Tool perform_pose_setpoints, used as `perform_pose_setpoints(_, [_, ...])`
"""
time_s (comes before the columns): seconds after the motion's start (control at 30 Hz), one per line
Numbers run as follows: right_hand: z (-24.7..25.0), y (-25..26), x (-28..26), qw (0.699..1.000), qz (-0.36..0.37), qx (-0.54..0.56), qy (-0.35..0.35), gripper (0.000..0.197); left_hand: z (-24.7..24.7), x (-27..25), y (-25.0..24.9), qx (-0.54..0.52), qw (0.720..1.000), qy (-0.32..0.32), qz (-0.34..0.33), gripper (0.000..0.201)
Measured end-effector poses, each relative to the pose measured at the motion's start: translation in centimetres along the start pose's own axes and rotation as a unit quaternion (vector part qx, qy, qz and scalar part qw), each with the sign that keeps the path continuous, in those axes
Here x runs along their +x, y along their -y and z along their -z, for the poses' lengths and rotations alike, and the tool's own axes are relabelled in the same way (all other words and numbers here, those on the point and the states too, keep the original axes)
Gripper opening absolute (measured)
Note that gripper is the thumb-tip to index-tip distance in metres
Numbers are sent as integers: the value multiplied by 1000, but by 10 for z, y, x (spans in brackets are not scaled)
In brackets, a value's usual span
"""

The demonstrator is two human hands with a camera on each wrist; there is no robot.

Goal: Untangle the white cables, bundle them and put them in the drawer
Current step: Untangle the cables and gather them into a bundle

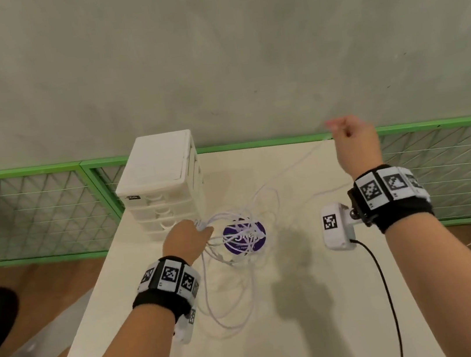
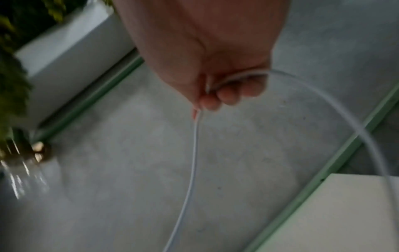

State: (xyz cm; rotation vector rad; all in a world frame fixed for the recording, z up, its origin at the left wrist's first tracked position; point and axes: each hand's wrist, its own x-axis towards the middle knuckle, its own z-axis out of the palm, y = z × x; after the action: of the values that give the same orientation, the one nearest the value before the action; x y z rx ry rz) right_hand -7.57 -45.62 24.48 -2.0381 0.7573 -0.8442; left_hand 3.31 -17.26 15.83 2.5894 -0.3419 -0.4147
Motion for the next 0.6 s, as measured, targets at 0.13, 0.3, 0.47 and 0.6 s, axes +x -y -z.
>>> perform_pose_setpoints(0.13, [-33, -19, -17, 919, -59, -284, 267, 40, 6, -5, -18, 23, 995, -65, -76, 34])
perform_pose_setpoints(0.3, [-76, 15, -61, 889, 140, -226, 374, 39, 15, -12, -39, 56, 982, -110, -139, 49])
perform_pose_setpoints(0.47, [-83, 21, -68, 889, 88, -181, 412, 34, 29, -18, -46, 40, 980, -146, -131, 55])
perform_pose_setpoints(0.6, [-87, 32, -68, 911, 29, -86, 403, 30, 31, -20, -48, 21, 981, -153, -121, 54])
